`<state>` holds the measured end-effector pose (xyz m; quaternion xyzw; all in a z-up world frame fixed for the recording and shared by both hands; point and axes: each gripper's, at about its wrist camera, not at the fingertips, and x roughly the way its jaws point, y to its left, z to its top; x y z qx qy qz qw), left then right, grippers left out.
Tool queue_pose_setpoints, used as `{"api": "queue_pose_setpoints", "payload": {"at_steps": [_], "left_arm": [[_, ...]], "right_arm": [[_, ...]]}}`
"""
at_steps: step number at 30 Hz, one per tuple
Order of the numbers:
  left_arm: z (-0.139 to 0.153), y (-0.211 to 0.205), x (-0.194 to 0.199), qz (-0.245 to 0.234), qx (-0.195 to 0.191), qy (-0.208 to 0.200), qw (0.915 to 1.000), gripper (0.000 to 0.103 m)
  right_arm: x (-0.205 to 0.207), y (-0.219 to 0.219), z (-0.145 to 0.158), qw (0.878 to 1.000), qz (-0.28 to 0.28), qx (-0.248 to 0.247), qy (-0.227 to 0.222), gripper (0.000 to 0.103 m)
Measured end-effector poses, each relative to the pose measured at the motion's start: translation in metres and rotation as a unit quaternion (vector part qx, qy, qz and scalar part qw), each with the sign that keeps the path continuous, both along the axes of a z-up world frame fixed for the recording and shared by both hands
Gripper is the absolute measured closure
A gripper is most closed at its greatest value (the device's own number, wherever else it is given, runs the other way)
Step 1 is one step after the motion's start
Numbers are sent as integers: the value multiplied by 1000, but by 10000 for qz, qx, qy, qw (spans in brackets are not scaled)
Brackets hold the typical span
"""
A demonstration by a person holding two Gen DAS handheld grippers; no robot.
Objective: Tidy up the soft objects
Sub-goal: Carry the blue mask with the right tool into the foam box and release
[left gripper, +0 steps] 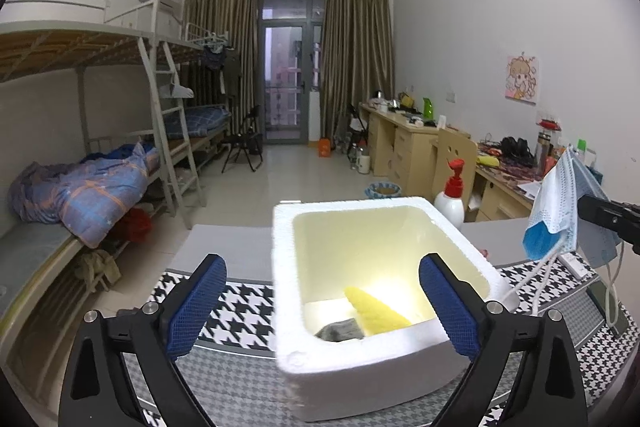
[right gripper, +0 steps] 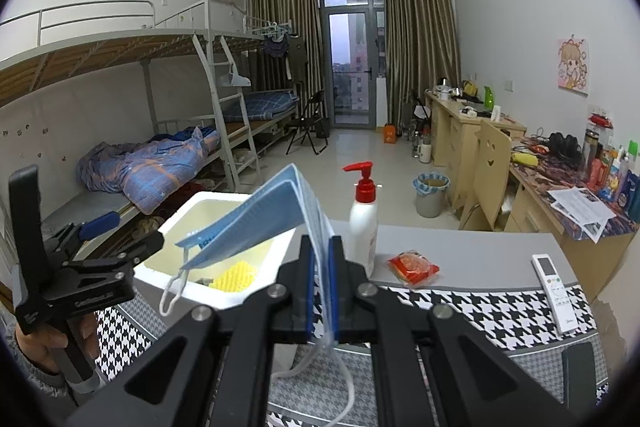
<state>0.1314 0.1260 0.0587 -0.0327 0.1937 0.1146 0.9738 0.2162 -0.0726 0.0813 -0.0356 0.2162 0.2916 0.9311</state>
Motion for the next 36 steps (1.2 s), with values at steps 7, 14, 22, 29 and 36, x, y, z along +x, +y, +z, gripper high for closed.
{"api": "queue_pose_setpoints", "payload": {"at_steps": [7, 14, 22, 29, 36], "left_arm": [[2, 5, -11, 137, 107, -113, 9998, 1], [-1, 15, -22, 307, 121, -129, 9994, 1], [-3, 27, -34, 466, 108, -131, 9988, 1], [-6, 35, -42, 564, 67, -147, 9983, 1], [-9, 36, -49, 559, 49, -148, 9983, 1]], "right_arm": [[1, 12, 2, 9999, 122, -19, -4, 94], [1, 26, 3, 9995, 314, -62, -55, 94], [7, 41, 0, 9988, 481, -75, 30, 94], [7, 58, -1, 9981, 571, -203, 88, 94], [11, 74, -7, 9972, 658, -277, 207, 94]]}}
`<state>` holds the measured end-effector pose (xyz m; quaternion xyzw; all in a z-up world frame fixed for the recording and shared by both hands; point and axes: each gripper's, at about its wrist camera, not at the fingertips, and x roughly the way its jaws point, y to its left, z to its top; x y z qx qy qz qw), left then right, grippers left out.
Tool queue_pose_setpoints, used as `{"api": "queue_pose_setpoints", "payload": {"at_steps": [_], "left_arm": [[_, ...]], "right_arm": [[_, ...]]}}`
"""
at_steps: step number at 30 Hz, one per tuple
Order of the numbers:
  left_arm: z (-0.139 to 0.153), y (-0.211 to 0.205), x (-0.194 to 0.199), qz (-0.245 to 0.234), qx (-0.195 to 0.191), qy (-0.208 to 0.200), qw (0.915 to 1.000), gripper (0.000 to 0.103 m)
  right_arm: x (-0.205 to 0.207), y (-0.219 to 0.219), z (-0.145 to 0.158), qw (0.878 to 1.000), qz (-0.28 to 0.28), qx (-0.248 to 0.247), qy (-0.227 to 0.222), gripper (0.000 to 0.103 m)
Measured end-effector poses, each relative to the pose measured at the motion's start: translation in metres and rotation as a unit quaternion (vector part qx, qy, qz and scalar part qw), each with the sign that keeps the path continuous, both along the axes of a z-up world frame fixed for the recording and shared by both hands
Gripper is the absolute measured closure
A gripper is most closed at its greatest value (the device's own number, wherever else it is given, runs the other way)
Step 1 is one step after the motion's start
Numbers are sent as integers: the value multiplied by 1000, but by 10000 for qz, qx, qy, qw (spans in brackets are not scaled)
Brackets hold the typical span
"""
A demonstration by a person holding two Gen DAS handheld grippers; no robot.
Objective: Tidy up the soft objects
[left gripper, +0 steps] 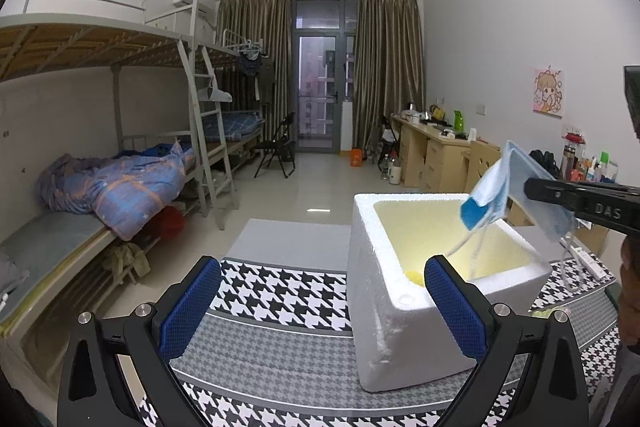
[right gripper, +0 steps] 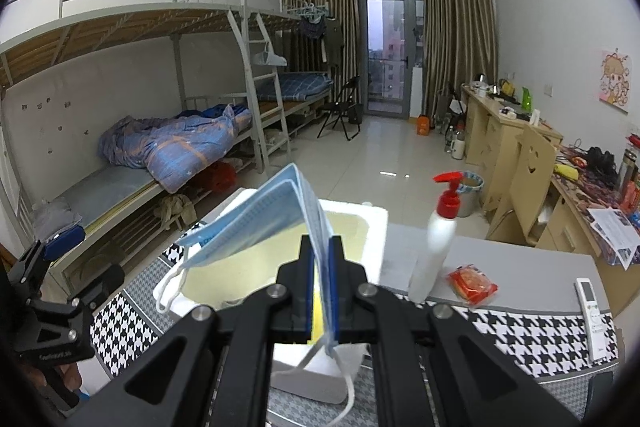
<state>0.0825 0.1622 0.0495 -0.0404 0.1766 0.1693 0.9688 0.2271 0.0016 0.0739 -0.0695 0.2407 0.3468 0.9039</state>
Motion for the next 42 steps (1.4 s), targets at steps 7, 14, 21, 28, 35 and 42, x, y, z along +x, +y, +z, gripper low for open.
{"api": "queue_pose_setpoints", "payload": {"at_steps": [7, 14, 21, 28, 35, 42], "left_arm": [[-5, 5, -6, 62, -57, 20, 10000, 1], [-7, 8, -8, 96, -109, 31, 9999, 1], [-10, 8, -8, 91, -123, 46, 9999, 1], [-10, 7, -10, 70, -122, 46, 9999, 1], [-8, -1, -9, 33, -87, 34, 10000, 1], [-6, -9, -12, -12, -48, -13, 10000, 1]], "right_arm": [[7, 14, -6, 9998, 81, -96, 156, 94], [11, 27, -13, 9991, 102, -286, 300, 90], [4, 30, -15, 9990, 112, -394, 182, 37], [6, 19, -10, 9993, 90, -271, 235, 37], [3, 9, -3, 9997, 69, -174, 181, 36], [-3, -2, 4, 9999, 52, -56, 106, 35]]}}
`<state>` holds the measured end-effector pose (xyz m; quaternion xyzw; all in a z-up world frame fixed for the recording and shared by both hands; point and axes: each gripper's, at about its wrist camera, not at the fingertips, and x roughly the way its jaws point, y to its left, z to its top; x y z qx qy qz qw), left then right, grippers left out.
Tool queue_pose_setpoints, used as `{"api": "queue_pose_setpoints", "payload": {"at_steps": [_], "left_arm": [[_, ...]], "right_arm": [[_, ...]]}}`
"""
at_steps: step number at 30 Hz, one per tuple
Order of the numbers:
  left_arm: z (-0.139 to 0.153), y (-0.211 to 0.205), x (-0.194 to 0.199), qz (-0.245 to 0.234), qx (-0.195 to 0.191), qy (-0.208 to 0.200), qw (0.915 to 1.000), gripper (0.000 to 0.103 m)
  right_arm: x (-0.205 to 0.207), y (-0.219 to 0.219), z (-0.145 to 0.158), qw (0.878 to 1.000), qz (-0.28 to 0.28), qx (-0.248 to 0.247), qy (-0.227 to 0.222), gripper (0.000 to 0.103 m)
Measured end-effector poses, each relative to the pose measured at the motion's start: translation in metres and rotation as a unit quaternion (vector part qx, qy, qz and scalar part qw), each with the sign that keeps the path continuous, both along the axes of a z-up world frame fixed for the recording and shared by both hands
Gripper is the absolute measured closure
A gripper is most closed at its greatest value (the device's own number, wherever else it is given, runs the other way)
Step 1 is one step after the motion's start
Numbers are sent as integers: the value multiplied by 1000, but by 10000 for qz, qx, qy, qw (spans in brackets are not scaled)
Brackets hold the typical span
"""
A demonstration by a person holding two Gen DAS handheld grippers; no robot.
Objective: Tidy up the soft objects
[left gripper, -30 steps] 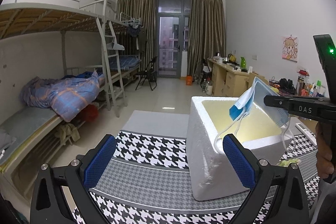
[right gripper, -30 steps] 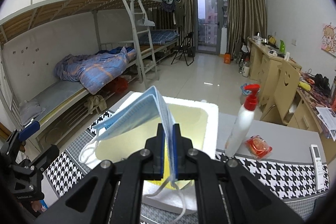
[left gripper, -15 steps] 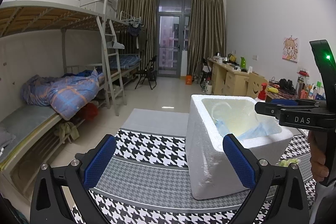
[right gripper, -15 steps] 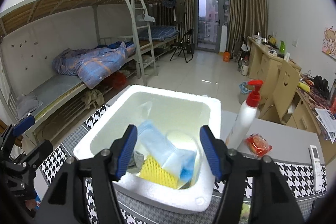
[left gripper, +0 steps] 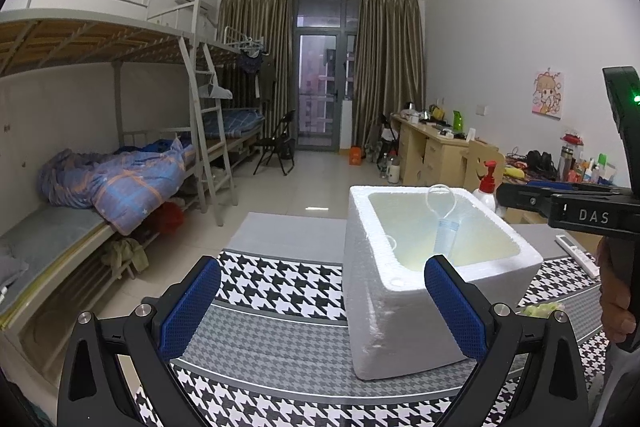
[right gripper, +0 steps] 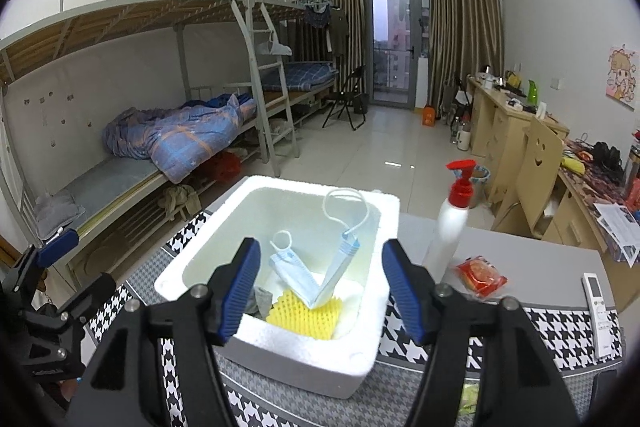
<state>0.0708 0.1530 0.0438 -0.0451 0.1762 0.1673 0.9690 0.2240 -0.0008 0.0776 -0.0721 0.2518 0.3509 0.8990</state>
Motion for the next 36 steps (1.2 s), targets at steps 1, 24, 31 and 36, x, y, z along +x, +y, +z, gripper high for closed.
{"api": "queue_pose_setpoints", "payload": {"at_steps": [1, 24, 31, 36], "left_arm": [[1, -1, 1, -8, 6, -2, 10000, 1], [21, -45, -9, -345, 185, -185, 9991, 1], [23, -59, -9, -431, 225, -216, 9986, 1], [26, -67, -12, -547, 240, -239, 9979, 1]], "right_arm": [[-1, -2, 1, 10000, 8, 25, -14, 35], [-20, -56, 15, 9983, -175, 491, -277, 30], [-24, -78, 13, 9969, -270, 651, -356, 16], [-31, -89, 13, 9958, -334, 696, -493, 11]]}}
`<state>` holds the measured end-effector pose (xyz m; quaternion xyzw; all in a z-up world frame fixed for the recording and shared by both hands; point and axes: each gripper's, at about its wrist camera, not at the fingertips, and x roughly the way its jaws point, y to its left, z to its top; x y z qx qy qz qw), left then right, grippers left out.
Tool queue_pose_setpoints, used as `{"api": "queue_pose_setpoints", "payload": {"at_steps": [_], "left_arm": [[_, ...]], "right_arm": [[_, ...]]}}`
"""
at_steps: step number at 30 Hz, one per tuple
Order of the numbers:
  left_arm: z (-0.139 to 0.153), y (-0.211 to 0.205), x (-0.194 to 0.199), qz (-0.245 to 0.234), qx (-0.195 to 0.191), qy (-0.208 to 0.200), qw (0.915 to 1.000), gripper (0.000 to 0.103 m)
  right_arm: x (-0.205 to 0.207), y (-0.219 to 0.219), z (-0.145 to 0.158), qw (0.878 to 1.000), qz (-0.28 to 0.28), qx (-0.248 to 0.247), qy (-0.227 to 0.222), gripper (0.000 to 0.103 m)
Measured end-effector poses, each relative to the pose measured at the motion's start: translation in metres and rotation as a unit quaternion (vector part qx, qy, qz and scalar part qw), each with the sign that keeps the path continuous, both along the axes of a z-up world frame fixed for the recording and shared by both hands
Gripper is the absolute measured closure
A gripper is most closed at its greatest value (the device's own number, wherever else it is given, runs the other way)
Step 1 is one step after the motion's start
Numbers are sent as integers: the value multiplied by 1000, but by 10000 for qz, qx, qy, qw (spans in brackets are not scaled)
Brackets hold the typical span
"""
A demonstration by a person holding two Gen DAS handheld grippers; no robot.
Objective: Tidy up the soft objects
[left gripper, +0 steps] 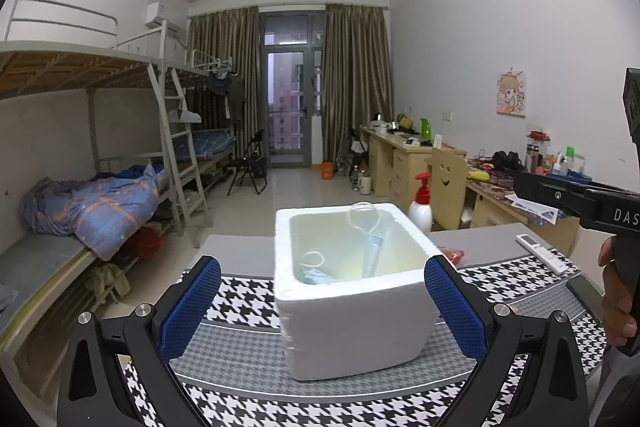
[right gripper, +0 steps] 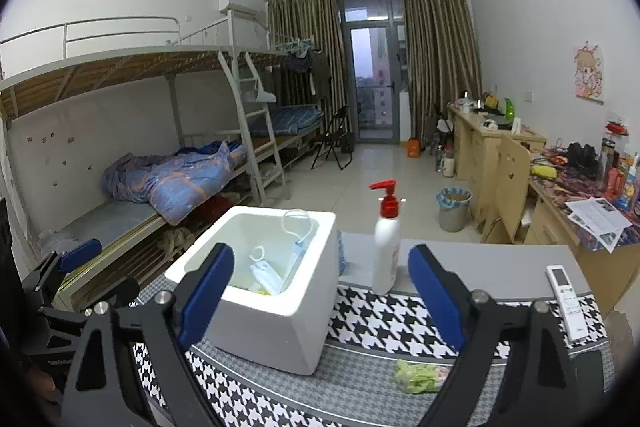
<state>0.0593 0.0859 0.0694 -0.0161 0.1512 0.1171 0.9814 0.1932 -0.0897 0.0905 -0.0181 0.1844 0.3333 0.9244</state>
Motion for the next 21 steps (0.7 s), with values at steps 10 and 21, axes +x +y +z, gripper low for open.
{"api": "queue_pose_setpoints", "payload": {"at_steps": [10, 21], "left_arm": [[3, -16, -1, -253, 22, -25, 9997, 1], [-8, -32, 1, -462, -26, 114, 9989, 1]], "right_arm": [[-2, -25, -4, 9999, -158, 50, 5, 10], [-7, -49, -10, 9995, -317, 3, -6, 10]]}}
